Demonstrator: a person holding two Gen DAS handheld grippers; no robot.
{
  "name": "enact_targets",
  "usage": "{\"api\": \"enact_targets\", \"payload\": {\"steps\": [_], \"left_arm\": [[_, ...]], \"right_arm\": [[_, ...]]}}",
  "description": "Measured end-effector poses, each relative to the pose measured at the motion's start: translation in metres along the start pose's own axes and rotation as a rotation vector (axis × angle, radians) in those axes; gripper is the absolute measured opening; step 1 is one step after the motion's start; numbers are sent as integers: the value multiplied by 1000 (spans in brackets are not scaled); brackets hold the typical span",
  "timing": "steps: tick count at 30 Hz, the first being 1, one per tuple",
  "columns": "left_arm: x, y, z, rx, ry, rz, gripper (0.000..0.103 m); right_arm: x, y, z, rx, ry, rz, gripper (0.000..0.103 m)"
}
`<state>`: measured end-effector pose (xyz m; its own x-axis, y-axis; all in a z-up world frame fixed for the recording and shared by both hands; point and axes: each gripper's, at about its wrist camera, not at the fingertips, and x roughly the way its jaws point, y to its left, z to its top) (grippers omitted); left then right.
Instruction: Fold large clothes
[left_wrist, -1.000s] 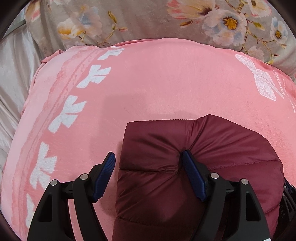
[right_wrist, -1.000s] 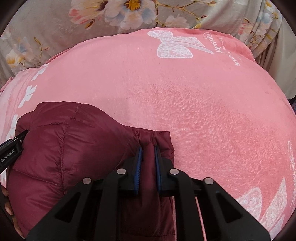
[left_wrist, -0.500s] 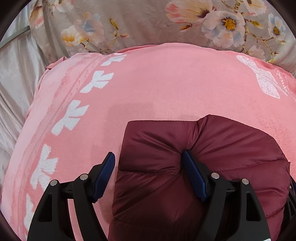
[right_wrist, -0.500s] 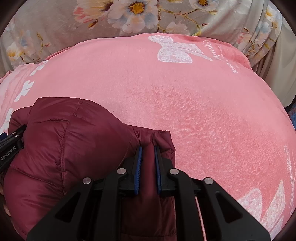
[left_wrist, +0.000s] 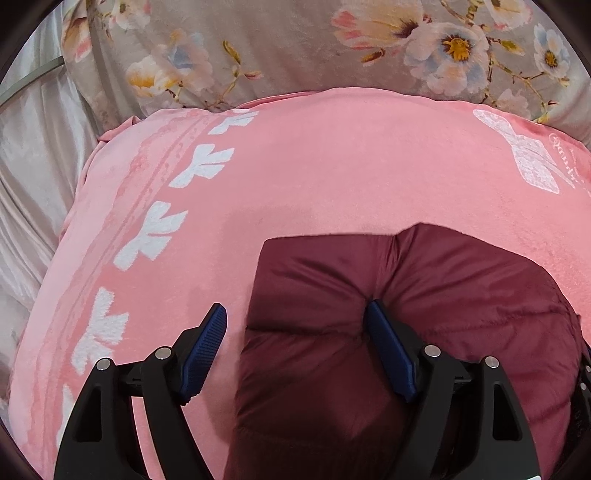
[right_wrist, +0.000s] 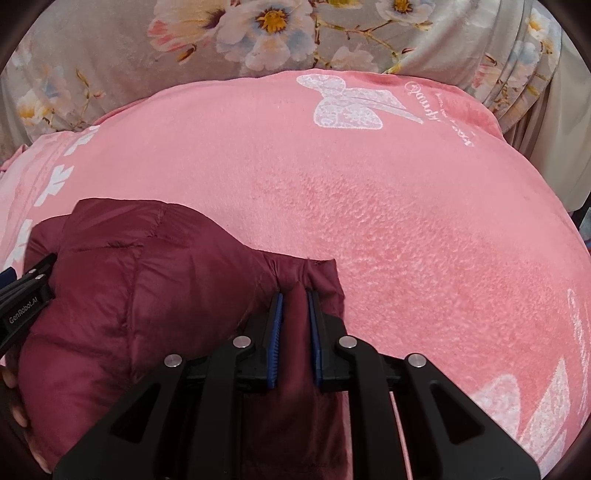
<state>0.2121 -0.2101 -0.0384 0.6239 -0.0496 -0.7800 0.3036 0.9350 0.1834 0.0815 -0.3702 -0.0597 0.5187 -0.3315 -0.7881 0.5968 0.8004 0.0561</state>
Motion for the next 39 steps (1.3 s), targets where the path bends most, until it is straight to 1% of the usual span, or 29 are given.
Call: {"api": "enact_targets", "payload": {"steps": [2,3,5,7,9,11,12,13,16,18,20,29,33,36,37,38,39], "left_arm": [[-16,9,-5,-7,1,-2,77],[-24,13,-9,-6,5,-14,77],[-38,19,-17,5,7,-23,77],[-55,25,-32,20,7,-31,77],[-66,30,-47,31,32,-65,77],[-73,37,-67,23,78,-130,76],[-75,41,-78,17,100,-148,76],[-77,43,-85,13,109,-150,76],[-79,48,-106,11,130,-143,77],[-82,47,-113,19,126,-133,77],[-85,44,-120,44,109,-106,77],[-83,33,-134,57,56,-39,78],[-79,32,-137,45,49,-43,78],[-77,35,-137,36,48,-63,78],[-78,37,-136,36,52,-74,78],[-79,40,-135,34,63,-98,78],[-81,46,-134,28,78,-132,77]], "right_arm": [[-18,-9,-3,15,-7,43,21],[-31,-14,-9,13,-8,70,21],[-50,-22,-19,1,-6,92,24],[-68,-30,-35,-7,3,124,25],[-78,-35,-50,-17,21,141,25],[-86,-39,-69,-44,41,132,25],[-86,-40,-76,-56,57,127,25],[-85,-40,-86,-63,78,130,25],[-78,-39,-105,-69,116,137,25],[-76,-38,-111,-73,115,131,25],[-73,-35,-114,-74,112,126,25],[-69,-34,-123,-64,76,123,26],[-69,-35,-126,-54,64,125,27],[-70,-36,-127,-54,58,106,35],[-71,-38,-127,-52,61,105,40],[-72,-41,-126,-47,67,101,47],[-74,-46,-125,-37,76,97,50]]}}
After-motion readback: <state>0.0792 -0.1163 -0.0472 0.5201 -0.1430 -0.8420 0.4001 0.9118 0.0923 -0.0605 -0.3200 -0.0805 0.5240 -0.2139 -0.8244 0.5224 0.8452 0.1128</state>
